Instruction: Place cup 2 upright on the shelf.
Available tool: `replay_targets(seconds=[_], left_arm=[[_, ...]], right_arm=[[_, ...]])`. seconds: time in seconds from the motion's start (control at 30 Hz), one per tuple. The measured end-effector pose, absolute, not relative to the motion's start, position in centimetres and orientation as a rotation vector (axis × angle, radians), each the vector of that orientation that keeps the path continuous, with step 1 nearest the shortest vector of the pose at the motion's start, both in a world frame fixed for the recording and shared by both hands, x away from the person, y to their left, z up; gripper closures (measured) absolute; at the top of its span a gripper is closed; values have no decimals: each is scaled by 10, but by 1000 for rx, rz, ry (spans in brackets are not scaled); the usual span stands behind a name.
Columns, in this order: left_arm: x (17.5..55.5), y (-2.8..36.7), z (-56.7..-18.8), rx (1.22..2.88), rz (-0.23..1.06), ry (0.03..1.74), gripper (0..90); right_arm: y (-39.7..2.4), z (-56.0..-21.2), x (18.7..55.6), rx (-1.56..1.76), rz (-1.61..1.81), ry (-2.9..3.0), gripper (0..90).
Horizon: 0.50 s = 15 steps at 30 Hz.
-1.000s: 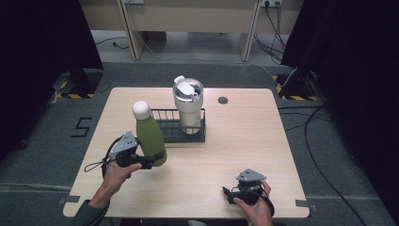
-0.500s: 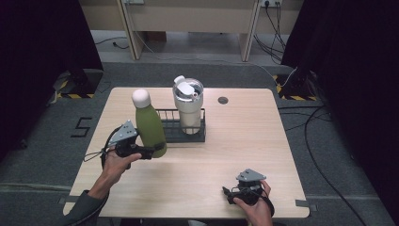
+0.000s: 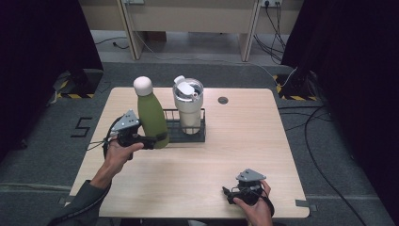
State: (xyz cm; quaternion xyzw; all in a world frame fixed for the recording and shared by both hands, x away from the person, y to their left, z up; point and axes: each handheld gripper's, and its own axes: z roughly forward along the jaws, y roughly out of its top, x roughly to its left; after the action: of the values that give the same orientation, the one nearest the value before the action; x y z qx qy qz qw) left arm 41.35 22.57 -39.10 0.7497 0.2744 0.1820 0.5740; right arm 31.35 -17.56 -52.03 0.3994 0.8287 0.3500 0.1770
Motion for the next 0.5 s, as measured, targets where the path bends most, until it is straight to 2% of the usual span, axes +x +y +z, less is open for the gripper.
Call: replay_targets(seconds=[0.5], left_arm=[[440,231,-385,1747,467,688,204]], right_arm=[[-176,-520,314,1130,990,2345,117]])
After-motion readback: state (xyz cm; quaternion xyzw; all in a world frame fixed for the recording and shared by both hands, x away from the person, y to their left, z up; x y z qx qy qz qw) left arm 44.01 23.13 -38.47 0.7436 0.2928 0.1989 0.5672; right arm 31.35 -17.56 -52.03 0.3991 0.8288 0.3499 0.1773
